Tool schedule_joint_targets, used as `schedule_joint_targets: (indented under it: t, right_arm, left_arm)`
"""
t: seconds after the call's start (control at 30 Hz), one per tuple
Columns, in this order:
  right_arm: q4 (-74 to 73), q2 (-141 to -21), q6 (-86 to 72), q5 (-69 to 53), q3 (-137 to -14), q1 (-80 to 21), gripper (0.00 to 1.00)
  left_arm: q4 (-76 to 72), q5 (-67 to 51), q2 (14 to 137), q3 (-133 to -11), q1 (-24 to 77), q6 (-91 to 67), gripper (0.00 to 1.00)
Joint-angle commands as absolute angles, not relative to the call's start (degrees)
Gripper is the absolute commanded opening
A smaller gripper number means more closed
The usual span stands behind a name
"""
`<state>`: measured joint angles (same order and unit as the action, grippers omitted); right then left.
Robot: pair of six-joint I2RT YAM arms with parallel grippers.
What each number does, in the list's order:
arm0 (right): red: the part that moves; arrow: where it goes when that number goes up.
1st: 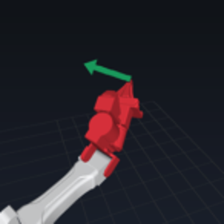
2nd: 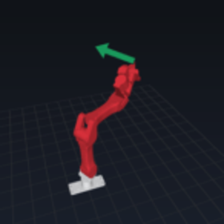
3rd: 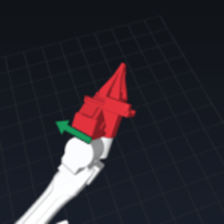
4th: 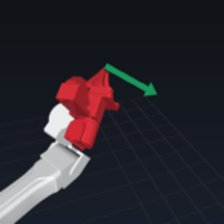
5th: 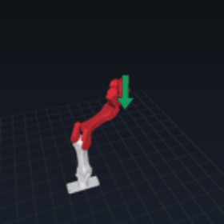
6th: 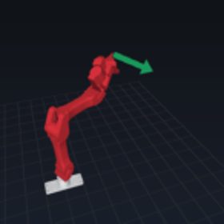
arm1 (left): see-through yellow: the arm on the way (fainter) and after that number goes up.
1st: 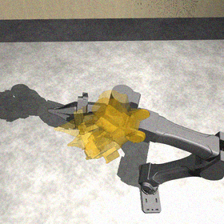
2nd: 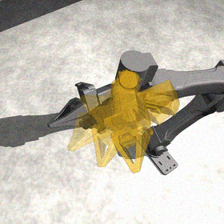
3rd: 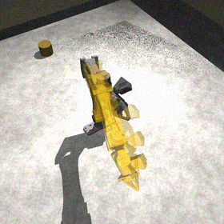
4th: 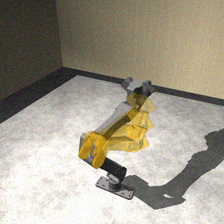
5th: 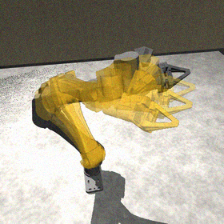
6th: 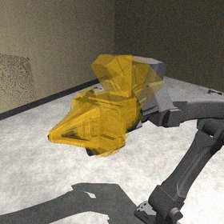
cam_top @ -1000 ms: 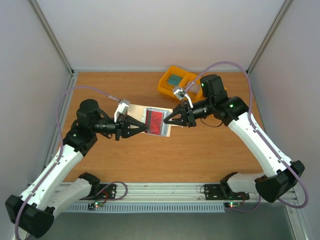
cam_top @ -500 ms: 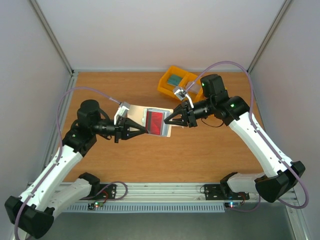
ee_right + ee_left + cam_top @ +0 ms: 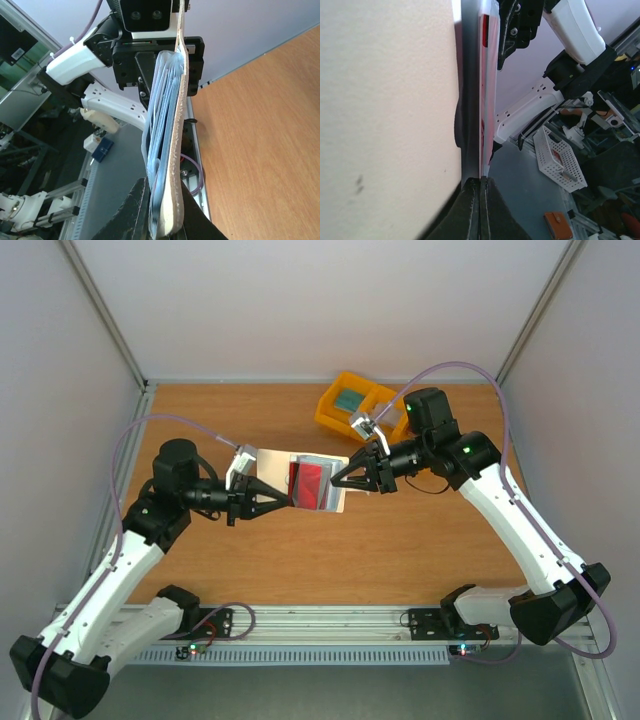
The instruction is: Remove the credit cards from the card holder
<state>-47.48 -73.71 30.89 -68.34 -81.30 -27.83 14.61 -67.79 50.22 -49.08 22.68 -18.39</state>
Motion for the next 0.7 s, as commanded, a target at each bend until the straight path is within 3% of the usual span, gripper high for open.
schedule_joint_targets:
  t: [0.0, 0.03, 0.13, 0.27, 0.37, 0.67]
  right_arm:
    - [-45.91, -72.45, 29.93, -71.71, -82.71, -27.42, 0.01]
    - [-45.86, -72.35, 29.89, -71.8, -82.71, -27.42, 0.01]
    - [-45.79, -72.27, 29.73, -72.46, -82.8, -27.42, 0.01]
    - [-46.75, -72.33, 30.48, -73.24, -82.81, -27.42, 0.01]
    - [-47.11, -72.21, 31.0, -73.64, -82.79, -27.42, 0.01]
    - [-47.3, -72.08, 31.07, -73.33, -82.27, -27.42, 0.01]
  left_arm:
    - [12.16, -68.53, 49.44, -49.25, 22.43, -17.81, 0.07]
    - [10.84, -68.18, 49.53, -48.88, 22.47, -19.16, 0.17]
    - [4.99, -67.38, 50.14, -48.06, 22.46, -24.27, 0.3]
    - [1.38, -61.06, 51.87, -50.56, 20.41, -29.2, 0.31]
    - [-9.71, -64.99, 53.15, -50.34, 19.85, -34.6, 0.34]
    - [-10.28, -64.5, 54.92, -52.46, 22.23, -34.88, 0.33]
